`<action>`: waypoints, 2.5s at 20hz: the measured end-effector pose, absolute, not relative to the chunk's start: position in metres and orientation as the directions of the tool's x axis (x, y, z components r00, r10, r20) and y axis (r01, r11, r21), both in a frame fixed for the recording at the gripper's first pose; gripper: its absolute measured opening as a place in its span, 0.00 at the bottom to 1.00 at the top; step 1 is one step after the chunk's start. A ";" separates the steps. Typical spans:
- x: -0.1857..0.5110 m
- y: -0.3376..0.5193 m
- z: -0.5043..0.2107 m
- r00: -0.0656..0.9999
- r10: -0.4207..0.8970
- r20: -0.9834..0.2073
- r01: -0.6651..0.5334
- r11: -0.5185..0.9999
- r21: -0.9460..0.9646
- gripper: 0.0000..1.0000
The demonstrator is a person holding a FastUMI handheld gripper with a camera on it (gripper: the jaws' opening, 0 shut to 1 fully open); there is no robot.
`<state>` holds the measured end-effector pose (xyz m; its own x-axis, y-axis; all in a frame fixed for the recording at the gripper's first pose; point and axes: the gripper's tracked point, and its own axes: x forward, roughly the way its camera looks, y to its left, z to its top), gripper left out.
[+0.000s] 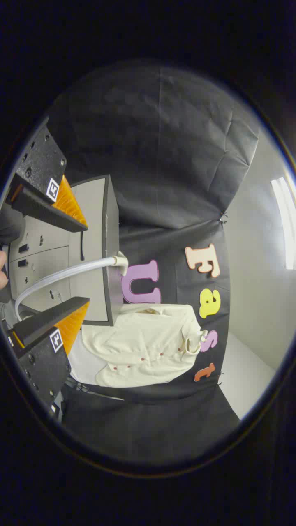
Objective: Iron the clothes twice with a garment steamer, once on the left side and once on the right side.
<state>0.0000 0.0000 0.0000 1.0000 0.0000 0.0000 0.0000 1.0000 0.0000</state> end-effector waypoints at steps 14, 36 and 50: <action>0.002 0.004 -0.018 0.999 0.014 -0.035 -0.012 0.999 0.047 0.96; 0.078 0.002 0.000 0.999 0.043 0.001 -0.043 0.995 0.091 0.96; 0.218 0.023 0.000 0.989 0.059 -0.139 -0.065 0.997 -0.036 0.96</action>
<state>0.2180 0.0231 0.0000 0.9885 0.0591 -0.1389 -0.0647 0.9972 -0.0363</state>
